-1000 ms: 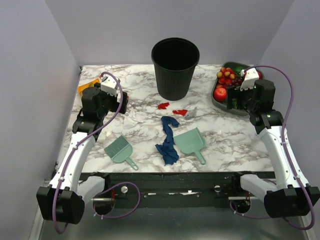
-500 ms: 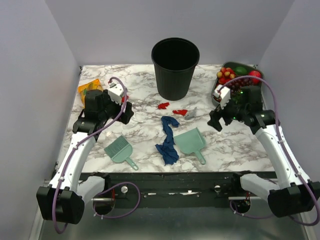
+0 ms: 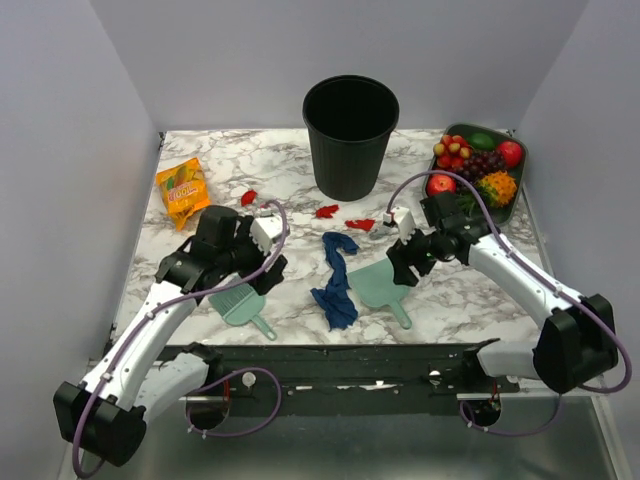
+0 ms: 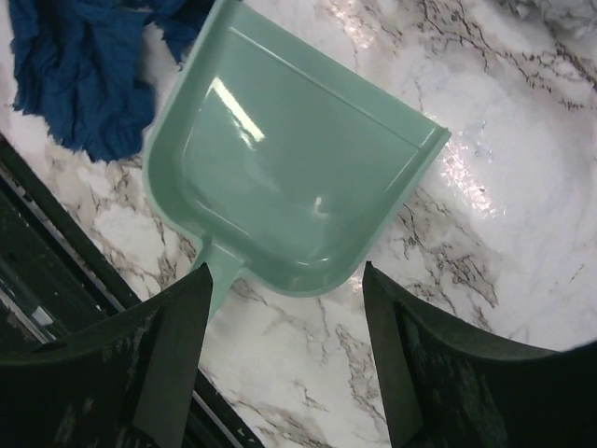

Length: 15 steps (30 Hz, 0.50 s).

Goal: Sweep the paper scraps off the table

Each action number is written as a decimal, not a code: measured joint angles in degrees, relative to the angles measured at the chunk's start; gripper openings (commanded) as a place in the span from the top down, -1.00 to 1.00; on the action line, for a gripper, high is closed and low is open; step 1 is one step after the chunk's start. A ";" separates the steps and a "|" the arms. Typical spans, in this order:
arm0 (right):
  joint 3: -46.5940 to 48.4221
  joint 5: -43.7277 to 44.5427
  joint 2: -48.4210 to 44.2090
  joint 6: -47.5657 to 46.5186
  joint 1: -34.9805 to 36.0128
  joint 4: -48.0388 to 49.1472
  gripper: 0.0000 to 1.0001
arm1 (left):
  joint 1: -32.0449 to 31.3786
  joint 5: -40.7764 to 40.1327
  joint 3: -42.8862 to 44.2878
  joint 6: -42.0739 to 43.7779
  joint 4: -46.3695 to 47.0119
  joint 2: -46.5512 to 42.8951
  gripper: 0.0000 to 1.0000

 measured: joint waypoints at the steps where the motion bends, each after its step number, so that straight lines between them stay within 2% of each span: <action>1: 0.00 0.68 1.22 0.59 0.00 0.48 -0.42 | -1.11 -0.35 -0.17 1.29 -0.87 -0.09 -0.96; 3: 0.24 1.53 3.65 2.01 -0.02 1.20 -0.26 | -3.87 -0.98 -0.87 5.46 -3.19 -0.07 -0.87; 5: 0.98 1.73 5.92 2.38 -0.02 1.20 -0.24 | -5.99 -1.42 -1.42 9.86 -6.10 0.26 -0.79; 11: 3.76 1.53 7.39 0.44 1.07 0.59 -0.29 | -7.56 -1.81 -1.60 27.63 -18.01 3.26 -0.72; 15: 3.67 1.51 6.08 -1.01 2.01 -0.39 -0.39 | -7.74 -2.14 -2.51 34.75 -20.68 3.61 -0.70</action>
